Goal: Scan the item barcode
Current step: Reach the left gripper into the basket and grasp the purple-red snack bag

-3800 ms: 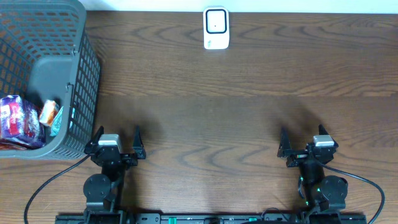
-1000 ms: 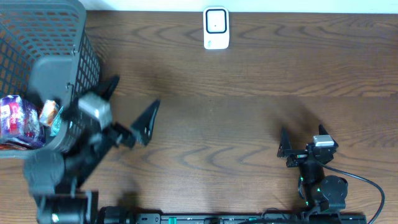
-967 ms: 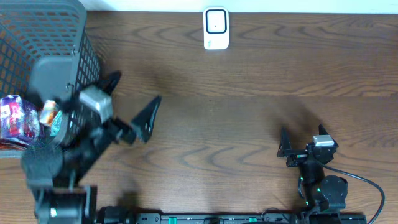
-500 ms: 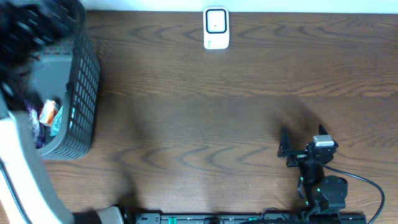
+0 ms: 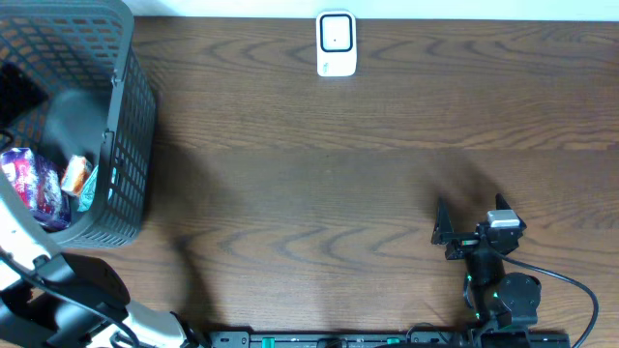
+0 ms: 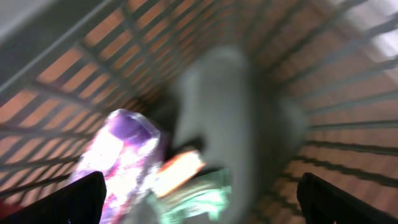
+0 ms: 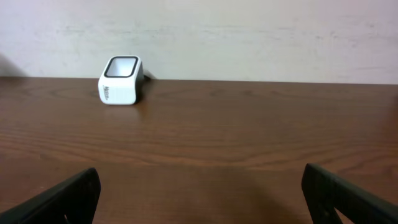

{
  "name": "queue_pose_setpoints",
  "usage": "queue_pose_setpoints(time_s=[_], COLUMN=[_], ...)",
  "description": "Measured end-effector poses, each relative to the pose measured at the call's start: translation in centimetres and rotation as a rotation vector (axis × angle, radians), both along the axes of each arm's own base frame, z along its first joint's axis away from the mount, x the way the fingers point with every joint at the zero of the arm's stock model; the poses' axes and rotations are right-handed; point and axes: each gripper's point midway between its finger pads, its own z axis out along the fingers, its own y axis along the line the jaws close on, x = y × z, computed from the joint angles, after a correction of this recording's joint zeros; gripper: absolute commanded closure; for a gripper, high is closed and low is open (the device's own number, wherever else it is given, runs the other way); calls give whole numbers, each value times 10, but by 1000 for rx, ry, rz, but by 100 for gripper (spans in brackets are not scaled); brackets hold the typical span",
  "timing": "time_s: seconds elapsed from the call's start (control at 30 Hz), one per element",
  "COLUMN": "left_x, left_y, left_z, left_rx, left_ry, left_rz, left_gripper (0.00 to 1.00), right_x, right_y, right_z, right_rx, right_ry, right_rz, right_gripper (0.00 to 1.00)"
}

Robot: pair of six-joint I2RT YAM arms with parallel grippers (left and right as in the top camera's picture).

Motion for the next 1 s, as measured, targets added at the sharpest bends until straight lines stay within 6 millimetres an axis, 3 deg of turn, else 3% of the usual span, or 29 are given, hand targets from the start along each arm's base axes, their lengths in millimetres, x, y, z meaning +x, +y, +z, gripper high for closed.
queue_pose_setpoints(time_s=[0.27, 0.57, 0.6, 0.7, 0.83, 0.87, 1.0], left_x=[-40, -61, -62, -64, -63, -63, -63], left_y=[28, 28, 27, 29, 34, 35, 35], left_z=[-67, -136, -140, -147, -145, -145, -145], left_rx=[132, 179, 182, 200, 231, 234, 238], left_ry=[292, 465, 472, 484, 488, 488, 494], left_rz=[92, -10, -19, -31, -34, -31, -40], left_gripper=[2, 2, 7, 43, 75, 89, 92], right_x=[0, 0, 0, 0, 0, 0, 0], right_y=[0, 0, 0, 0, 0, 0, 0], right_z=[0, 0, 0, 0, 0, 0, 0], right_rx=[0, 0, 0, 0, 0, 0, 0], right_ry=[0, 0, 0, 0, 0, 0, 0], right_rz=[0, 0, 0, 0, 0, 0, 0], right_gripper=[1, 1, 1, 1, 1, 1, 1])
